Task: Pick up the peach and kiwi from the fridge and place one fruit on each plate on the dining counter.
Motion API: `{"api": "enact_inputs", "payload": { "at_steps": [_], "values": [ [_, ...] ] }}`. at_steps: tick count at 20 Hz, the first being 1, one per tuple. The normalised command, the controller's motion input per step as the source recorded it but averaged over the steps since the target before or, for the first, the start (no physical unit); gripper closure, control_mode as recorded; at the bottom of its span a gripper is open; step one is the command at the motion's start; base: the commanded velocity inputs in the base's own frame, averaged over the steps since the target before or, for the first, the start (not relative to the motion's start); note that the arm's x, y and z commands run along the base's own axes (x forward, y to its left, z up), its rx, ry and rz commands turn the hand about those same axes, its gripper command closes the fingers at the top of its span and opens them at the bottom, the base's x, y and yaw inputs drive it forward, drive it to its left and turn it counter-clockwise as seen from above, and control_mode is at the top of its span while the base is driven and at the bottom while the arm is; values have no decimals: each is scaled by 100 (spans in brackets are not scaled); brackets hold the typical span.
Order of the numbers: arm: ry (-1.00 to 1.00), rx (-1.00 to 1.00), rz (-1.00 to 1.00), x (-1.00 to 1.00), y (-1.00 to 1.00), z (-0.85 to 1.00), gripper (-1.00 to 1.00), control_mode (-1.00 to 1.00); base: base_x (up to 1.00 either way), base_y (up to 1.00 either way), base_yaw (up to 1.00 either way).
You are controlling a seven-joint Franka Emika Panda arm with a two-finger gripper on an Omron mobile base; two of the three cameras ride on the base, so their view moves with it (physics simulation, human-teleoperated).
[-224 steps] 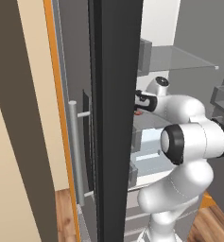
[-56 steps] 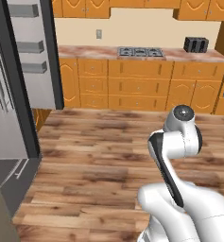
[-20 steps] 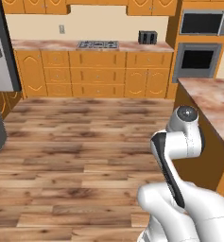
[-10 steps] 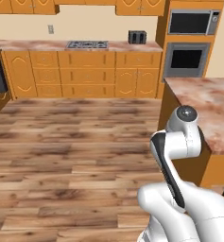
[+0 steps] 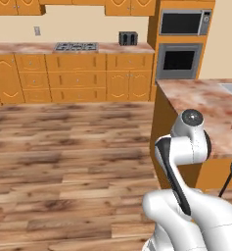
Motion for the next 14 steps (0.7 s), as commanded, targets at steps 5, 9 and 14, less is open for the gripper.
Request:
{"api": "enact_inputs", "payload": {
  "at_steps": [5, 9, 14],
  "values": [
    [0, 0, 0, 0, 0, 0, 100, 100, 16, -55, -11],
    [0, 0, 0, 0, 0, 0, 100, 100, 25, -54, -9],
    [0, 0, 0, 0, 0, 0, 100, 100, 36, -47, -7]
  ]
}}
